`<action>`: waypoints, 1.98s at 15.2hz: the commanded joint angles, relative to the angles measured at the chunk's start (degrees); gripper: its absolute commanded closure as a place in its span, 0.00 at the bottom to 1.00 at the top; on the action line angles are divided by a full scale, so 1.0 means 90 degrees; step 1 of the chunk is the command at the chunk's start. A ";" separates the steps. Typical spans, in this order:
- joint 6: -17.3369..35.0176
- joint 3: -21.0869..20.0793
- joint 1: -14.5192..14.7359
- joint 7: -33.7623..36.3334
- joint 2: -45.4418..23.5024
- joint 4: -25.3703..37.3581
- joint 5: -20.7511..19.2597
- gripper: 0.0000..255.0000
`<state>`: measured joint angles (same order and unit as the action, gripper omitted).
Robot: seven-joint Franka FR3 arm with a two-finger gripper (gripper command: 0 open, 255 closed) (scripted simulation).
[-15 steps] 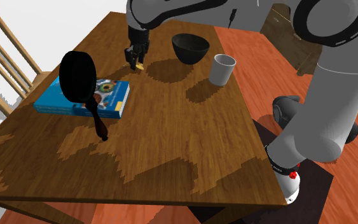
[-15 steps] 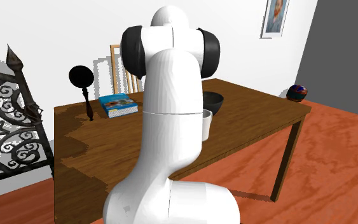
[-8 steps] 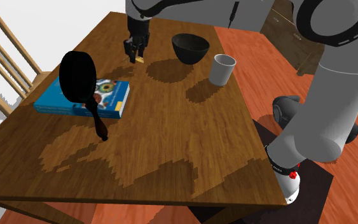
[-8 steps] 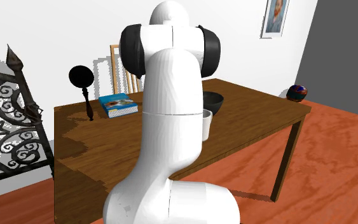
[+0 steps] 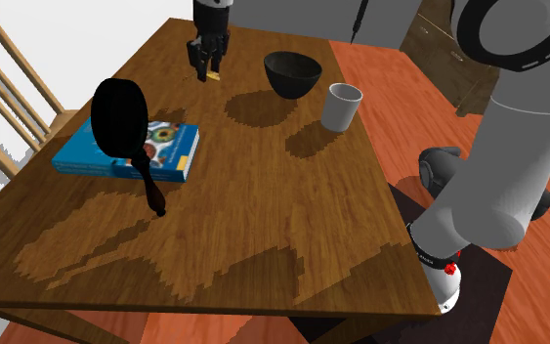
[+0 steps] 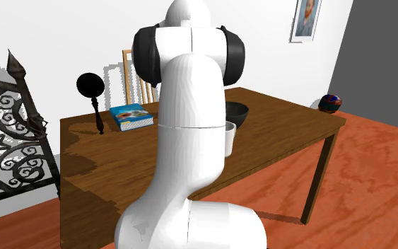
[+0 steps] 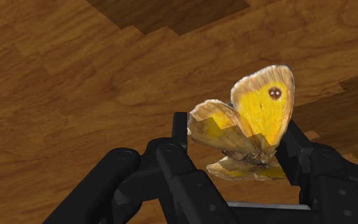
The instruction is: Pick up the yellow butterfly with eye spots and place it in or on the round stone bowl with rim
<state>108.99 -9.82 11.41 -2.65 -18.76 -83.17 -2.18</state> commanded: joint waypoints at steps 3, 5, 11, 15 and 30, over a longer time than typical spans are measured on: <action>-0.0338 -0.0005 0.0012 0.0004 0.0003 0.0333 0.0000 1.00; -0.0518 -0.0007 0.0020 0.0006 -0.0017 0.0532 -0.0003 1.00; -0.1088 -0.0012 0.0051 0.0015 -0.0126 0.1211 -0.0021 1.00; -0.1499 -0.0014 0.0083 0.0023 -0.0252 0.1748 -0.0044 1.00; -0.0986 0.0593 -0.1085 -0.1701 0.1984 -0.1029 0.0557 1.00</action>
<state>99.52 -5.03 2.33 -16.61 -2.90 -89.75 2.44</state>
